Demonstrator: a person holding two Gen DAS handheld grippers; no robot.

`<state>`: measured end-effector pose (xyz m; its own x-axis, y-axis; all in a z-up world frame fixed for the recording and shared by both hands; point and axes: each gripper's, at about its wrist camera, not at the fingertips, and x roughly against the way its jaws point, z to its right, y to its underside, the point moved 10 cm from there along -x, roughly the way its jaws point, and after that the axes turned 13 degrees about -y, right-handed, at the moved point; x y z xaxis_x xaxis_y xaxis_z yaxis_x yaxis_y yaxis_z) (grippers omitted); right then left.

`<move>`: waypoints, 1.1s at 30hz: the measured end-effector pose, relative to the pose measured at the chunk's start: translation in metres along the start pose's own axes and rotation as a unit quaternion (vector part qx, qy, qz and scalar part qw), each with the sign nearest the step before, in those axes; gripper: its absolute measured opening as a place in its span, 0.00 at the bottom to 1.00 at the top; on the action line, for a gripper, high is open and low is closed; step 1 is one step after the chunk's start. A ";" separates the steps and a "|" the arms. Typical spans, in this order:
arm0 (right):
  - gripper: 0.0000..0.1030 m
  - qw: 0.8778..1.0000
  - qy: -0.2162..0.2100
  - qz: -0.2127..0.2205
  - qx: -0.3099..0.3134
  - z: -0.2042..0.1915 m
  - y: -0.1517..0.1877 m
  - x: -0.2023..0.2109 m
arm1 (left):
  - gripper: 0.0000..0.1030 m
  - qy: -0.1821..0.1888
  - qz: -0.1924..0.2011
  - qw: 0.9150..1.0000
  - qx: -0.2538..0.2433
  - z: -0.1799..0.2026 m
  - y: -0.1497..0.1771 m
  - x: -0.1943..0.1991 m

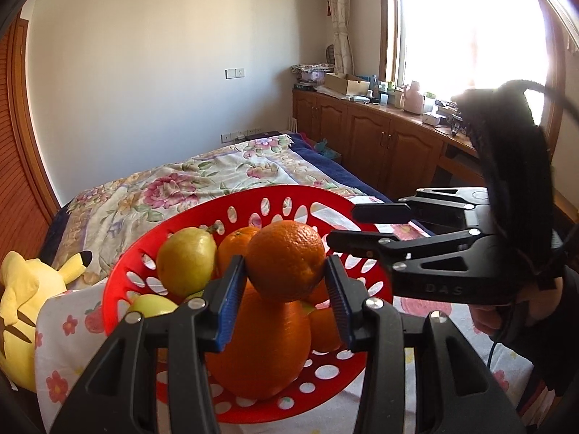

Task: Organize fruits
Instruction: 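Open the right tool to drop its tangerine while the left tool releases its tangerine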

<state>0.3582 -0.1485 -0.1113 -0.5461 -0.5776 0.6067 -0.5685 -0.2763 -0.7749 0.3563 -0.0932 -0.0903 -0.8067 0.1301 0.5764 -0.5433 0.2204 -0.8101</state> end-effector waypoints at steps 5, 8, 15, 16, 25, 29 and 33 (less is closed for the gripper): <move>0.43 1.000 0.003 0.011 -0.003 0.001 0.000 0.012 | 0.42 0.004 -0.006 1.000 -0.005 0.010 0.002 -0.007; 0.45 1.000 0.002 0.018 -0.012 0.005 -0.002 0.019 | 0.42 0.004 -0.006 1.000 -0.009 0.014 0.002 -0.010; 0.45 1.000 0.003 0.024 -0.014 0.006 -0.001 0.027 | 0.42 0.006 -0.013 1.000 -0.011 0.021 0.004 -0.015; 0.45 1.000 0.004 0.024 -0.013 0.006 -0.001 0.028 | 0.43 0.007 -0.015 1.000 -0.010 0.023 0.005 -0.016; 0.45 1.000 0.009 0.025 -0.007 0.003 0.002 0.028 | 0.48 0.006 -0.019 1.000 -0.002 0.025 0.007 -0.015; 0.45 1.000 0.011 0.024 -0.010 0.002 0.005 0.030 | 0.49 0.001 -0.018 1.000 0.004 0.021 0.008 -0.012; 0.45 0.999 0.014 0.026 -0.011 -0.006 0.009 0.037 | 0.50 -0.008 -0.014 1.000 0.007 0.017 0.012 -0.001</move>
<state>0.3293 -0.1680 -0.0952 -0.5921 -0.5692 0.5704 -0.5524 -0.2287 -0.8016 0.3466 -0.1073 -0.1023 -0.7952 0.1089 0.5965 -0.5682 0.2095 -0.7957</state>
